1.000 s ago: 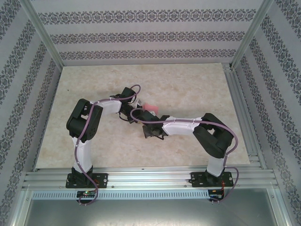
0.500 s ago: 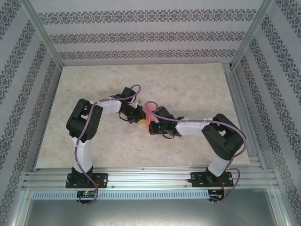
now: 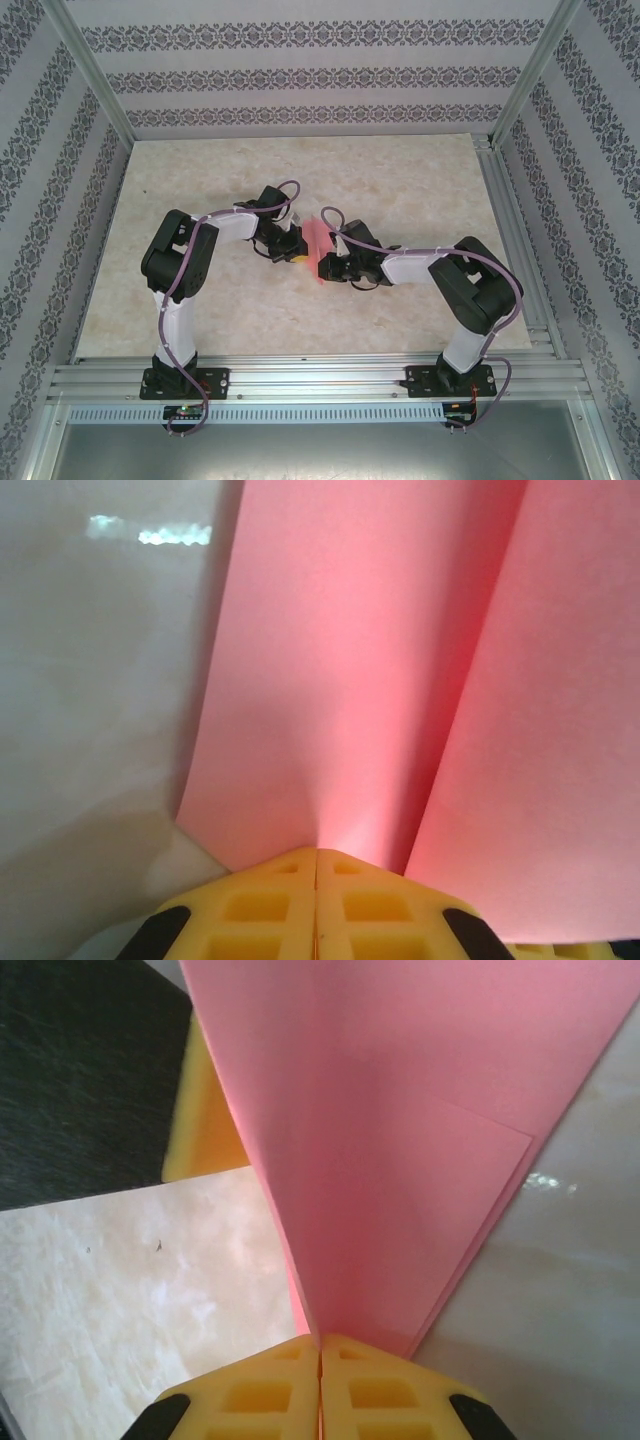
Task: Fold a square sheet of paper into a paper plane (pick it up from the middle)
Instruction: Fourth fold the wing at the center of the table.
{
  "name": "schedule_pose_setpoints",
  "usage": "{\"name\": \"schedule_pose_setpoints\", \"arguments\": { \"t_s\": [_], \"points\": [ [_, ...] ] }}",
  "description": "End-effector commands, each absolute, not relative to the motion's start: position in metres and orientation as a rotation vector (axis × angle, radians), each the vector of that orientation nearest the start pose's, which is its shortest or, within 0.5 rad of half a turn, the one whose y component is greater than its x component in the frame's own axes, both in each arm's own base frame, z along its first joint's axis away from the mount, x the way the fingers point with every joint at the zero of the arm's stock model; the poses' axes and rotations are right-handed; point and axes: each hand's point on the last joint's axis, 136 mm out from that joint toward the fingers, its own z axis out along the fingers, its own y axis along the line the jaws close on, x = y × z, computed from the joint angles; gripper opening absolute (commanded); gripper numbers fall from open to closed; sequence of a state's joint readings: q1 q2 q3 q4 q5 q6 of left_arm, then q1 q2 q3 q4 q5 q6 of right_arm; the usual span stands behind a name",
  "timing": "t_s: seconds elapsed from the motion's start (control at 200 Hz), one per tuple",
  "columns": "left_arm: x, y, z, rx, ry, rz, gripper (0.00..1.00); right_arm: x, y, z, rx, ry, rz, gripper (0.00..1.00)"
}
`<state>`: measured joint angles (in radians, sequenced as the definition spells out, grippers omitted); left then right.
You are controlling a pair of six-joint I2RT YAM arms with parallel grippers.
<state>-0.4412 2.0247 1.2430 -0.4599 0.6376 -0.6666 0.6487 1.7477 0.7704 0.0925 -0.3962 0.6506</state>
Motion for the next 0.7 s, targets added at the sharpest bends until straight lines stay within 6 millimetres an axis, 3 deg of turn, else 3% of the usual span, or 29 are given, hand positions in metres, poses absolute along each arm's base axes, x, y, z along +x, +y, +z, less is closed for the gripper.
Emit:
{"name": "schedule_pose_setpoints", "arguments": {
  "t_s": [0.0,0.335,0.56,0.694],
  "points": [
    [0.334,-0.264,0.01,-0.146,3.04,-0.994,0.09,0.282,0.3,0.026,-0.191,2.625,1.092,0.09],
    [0.332,-0.261,0.005,-0.121,3.063,-0.962,0.09,0.286,0.285,0.021,-0.157,2.657,1.052,0.09],
    [0.333,-0.263,0.006,-0.105,3.061,-0.969,0.09,0.285,0.286,0.012,-0.135,2.673,1.107,0.1],
    [0.335,-0.262,0.008,-0.098,3.058,-0.96,0.09,0.288,0.286,0.016,-0.122,2.643,1.15,0.1]
  ]
}}
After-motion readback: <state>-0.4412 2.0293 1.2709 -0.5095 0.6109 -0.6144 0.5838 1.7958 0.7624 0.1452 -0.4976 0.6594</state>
